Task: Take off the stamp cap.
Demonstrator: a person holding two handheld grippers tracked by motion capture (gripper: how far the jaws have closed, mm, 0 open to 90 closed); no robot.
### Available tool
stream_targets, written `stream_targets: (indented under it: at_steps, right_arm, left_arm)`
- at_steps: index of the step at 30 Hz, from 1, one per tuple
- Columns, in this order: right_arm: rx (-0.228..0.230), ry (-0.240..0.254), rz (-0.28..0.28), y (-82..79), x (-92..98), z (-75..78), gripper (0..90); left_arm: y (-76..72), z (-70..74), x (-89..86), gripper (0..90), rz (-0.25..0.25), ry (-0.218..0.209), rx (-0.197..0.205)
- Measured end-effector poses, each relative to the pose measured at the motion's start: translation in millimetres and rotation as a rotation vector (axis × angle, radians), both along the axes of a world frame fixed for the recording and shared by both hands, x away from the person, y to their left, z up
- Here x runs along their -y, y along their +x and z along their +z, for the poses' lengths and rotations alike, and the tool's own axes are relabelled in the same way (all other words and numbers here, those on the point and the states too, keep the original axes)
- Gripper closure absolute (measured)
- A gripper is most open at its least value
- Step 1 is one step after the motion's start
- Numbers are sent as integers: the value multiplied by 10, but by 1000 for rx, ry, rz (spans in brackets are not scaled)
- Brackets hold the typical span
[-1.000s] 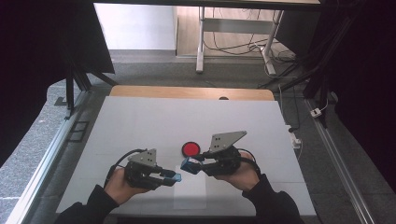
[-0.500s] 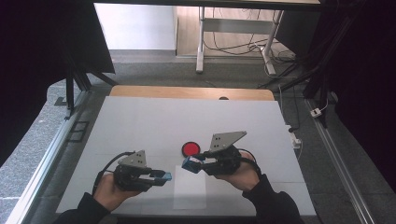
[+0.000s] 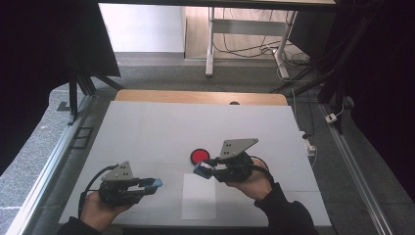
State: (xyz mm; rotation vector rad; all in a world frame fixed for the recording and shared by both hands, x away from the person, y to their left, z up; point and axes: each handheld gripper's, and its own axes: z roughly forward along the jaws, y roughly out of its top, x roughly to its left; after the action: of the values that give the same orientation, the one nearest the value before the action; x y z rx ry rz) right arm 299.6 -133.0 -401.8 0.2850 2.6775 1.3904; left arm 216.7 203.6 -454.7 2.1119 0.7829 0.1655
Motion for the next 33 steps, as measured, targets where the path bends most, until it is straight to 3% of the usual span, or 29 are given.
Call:
stream_targets:
  at_steps: [3,13,23,33]
  right_arm:
    - [-7,0,-20,16,11,-11,709]
    - [-35,14,-50,47,29,-20,709]
    - [-36,14,-74,79,48,-43,709]
    - [-47,1,-86,105,62,-71,709]
  left_arm:
    - [-43,4,-53,685,22,-19,-3]
    - [-205,-62,-246,684,114,-11,-6]
    - [-306,-123,-415,684,161,-34,-7]
    - [-324,-178,-504,683,197,-38,-38]
